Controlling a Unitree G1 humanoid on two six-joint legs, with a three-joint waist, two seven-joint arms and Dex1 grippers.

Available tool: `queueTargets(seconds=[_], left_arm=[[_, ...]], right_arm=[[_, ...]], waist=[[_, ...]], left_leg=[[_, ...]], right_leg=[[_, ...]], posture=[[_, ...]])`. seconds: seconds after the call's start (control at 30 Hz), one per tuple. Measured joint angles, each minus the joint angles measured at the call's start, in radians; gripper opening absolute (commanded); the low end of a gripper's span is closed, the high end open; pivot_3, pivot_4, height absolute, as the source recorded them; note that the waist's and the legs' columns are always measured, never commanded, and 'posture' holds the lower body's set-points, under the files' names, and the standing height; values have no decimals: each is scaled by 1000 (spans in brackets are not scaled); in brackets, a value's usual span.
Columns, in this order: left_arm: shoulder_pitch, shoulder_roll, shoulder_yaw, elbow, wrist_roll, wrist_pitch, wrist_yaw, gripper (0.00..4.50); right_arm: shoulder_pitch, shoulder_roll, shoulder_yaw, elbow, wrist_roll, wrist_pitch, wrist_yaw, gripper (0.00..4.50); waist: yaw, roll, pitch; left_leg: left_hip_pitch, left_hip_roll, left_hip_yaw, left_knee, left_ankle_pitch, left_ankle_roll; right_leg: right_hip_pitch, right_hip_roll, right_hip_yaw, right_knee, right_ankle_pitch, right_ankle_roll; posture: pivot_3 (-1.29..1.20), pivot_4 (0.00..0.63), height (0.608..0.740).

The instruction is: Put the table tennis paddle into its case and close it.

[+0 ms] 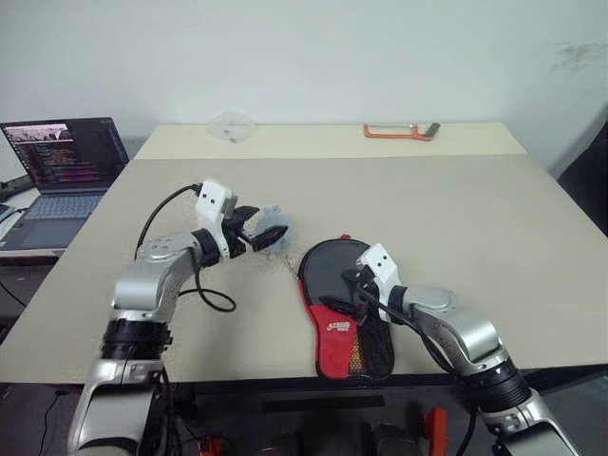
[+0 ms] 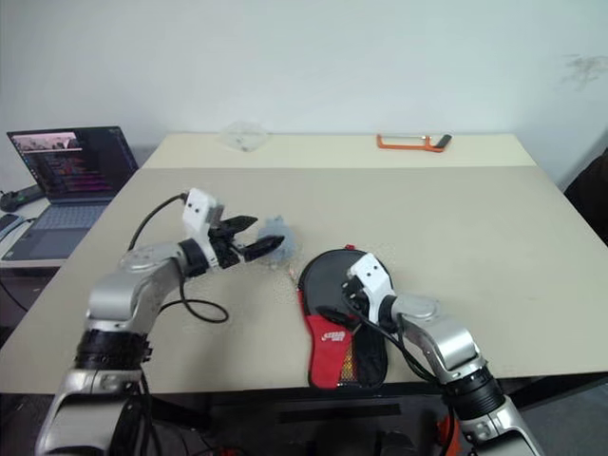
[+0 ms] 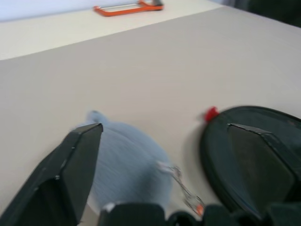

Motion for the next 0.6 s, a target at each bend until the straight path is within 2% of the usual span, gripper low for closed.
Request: queueTargets(seconds=[0.27,0.6], left_arm=[[-126,-49,-7,238,49,44,52,4469],[-176,-75,62,410,56,46,103,4469]], right_arm=[[3,13,4,-3,-22,-4,-10,4500],[4,24,-2,-1,-46,-9,-42,4500]], waist=[[-3,0,0],[-2,0,0]], left_leg=[[0,0,0,0,0,0],[0,0,0,0,0,0]], right_leg=[[0,0,0,0,0,0],[-1,0,0,0,0,0]], posture=[[0,150,740],[0,150,740]])
